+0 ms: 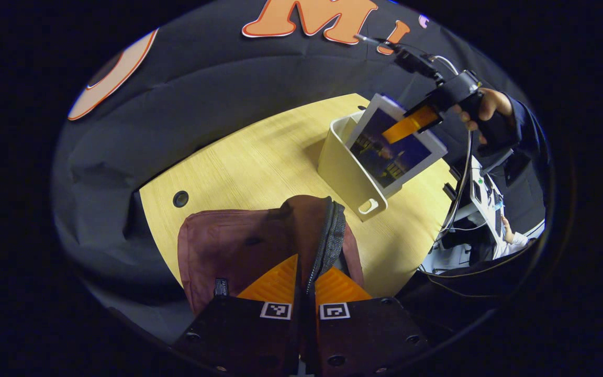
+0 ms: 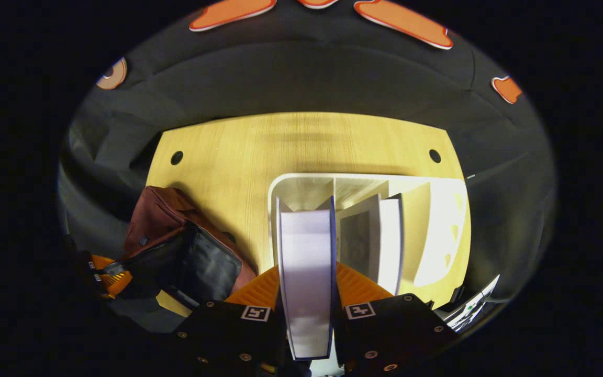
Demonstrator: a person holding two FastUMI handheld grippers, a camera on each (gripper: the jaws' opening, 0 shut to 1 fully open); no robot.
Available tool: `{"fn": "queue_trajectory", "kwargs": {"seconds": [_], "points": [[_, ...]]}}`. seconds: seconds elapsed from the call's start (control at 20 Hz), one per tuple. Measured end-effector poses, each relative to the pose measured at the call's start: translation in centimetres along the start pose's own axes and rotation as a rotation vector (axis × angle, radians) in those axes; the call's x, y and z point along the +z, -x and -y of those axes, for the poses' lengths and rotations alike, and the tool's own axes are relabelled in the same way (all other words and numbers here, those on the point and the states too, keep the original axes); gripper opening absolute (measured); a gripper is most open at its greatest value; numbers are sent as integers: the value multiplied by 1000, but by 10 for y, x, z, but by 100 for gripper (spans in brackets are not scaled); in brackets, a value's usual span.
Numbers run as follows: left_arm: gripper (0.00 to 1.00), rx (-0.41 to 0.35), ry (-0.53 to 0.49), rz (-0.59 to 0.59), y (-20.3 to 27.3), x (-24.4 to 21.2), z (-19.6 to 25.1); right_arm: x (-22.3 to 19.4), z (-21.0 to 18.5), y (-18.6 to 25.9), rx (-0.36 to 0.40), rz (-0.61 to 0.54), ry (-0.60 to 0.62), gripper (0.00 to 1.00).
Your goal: Open the schoolbag, grab two books from the bookshelf and put them into the schoolbag.
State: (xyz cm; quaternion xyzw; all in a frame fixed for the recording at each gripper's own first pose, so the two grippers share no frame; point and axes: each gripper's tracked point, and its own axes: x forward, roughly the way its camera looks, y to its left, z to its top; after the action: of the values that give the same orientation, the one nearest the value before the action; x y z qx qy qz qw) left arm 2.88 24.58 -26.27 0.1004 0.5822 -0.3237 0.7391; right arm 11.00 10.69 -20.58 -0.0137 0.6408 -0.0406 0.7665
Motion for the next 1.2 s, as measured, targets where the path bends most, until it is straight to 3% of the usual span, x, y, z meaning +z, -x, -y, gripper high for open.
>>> {"fn": "queue_trajectory", "kwargs": {"seconds": [0.4, 0.6, 1.0, 1.2], "points": [[6, -3, -3, 13, 2, -5, 0, -8, 11, 87, 31, 119, -67, 37], [6, -14, 10, 20, 0, -8, 5, -36, -15, 99, 143, 169, -147, 36], [6, -10, 6, 32, 9, -7, 9, -94, -91, 52, 375, 157, -319, 36], [6, -14, -2, 36, 9, -3, 13, -105, -135, 16, 477, 137, -383, 35]]}}
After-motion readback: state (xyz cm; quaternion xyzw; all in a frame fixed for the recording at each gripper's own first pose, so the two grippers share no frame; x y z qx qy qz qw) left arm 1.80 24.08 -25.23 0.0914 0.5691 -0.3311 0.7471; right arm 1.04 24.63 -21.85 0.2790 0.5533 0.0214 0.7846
